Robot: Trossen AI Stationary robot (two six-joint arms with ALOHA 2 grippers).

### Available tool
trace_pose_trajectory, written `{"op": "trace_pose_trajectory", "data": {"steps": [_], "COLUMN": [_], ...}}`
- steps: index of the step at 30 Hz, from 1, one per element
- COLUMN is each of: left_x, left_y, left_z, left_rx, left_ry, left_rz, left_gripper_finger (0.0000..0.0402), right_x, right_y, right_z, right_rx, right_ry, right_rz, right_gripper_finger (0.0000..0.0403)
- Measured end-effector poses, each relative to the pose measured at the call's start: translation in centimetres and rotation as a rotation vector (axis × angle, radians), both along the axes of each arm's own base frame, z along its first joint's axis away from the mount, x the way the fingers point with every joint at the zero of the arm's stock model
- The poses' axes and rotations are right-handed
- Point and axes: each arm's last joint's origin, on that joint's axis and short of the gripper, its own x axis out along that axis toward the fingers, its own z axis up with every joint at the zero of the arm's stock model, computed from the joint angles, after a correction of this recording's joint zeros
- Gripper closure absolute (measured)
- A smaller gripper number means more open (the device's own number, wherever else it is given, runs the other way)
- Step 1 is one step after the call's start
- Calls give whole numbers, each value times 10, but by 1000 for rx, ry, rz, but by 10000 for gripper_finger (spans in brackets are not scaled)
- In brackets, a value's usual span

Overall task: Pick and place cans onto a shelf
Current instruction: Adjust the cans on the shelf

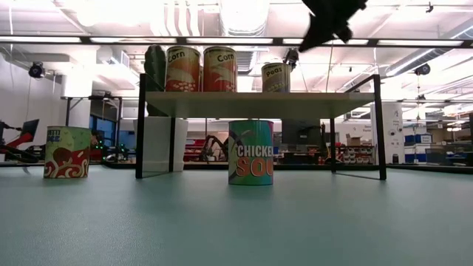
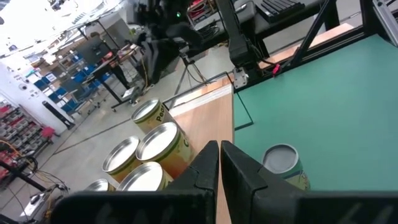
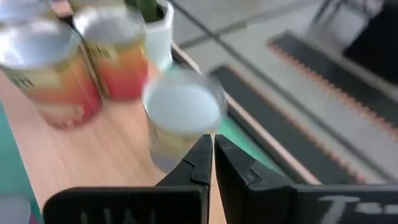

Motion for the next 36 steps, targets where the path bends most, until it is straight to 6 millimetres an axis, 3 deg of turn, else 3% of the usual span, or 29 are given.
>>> {"op": "trace_pose_trajectory", "data": {"steps": [4, 16, 36], "left_x": [0, 0, 0], "left_y": [0, 0, 0], "left_z": [0, 0, 0], "left_rx": [10, 9, 9], "left_ry": [2, 2, 2], "left_rz": [-2, -1, -2], "left_gripper_finger": [402, 402, 402], "right_x": [-4, 20, 62], "right_y": [1, -16, -36], "right_z": [-15, -50, -64], "right_rx": [78, 95, 29], "right_ry": [60, 115, 66], "right_rz": [-22, -61, 44], "right_gripper_finger": [394, 394, 394]}}
